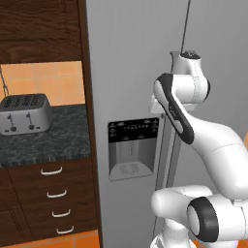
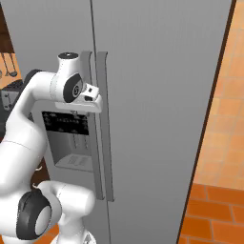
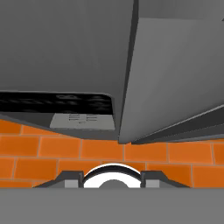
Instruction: Take the strawberry from the fridge and place it on top of the pancake, located on the dining counter.
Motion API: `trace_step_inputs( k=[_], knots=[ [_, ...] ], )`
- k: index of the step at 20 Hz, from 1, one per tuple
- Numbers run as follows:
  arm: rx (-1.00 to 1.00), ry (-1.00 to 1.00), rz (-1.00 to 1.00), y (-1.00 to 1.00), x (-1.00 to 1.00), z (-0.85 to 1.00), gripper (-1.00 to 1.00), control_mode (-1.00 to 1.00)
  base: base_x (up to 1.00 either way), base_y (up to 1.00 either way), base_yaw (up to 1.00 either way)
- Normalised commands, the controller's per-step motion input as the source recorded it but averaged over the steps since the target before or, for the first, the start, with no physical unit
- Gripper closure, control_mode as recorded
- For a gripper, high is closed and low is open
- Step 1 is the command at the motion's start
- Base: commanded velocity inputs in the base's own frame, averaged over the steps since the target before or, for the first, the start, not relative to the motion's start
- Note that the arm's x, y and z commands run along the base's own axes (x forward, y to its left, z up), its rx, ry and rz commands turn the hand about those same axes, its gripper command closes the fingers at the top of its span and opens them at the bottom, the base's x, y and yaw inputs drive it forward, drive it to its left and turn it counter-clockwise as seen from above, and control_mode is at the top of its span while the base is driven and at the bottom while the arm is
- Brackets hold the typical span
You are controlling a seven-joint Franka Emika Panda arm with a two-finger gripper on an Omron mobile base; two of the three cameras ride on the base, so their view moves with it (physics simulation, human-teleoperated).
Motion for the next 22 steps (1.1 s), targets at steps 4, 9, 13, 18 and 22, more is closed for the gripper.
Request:
trace_step_inputs(
  k=[4, 9, 13, 18, 22],
  knots=[
    [0.00, 0.00, 0.00, 0.00, 0.00, 0.00, -1.00, 1.00, 0.00, 0.00, 0.00],
    [0.00, 0.00, 0.00, 0.00, 0.00, 0.00, -1.00, 1.00, 0.00, -0.04, -0.01],
    [0.00, 0.00, 0.00, 0.00, 0.00, 0.00, -1.00, 1.00, -0.01, -0.36, -0.03],
    [0.00, 0.00, 0.00, 0.00, 0.00, 0.00, -1.00, 1.00, 0.00, -0.35, -0.07],
    [0.00, 0.00, 0.00, 0.00, 0.00, 0.00, -1.00, 1.00, 0.00, -0.11, -0.08]
  ],
)
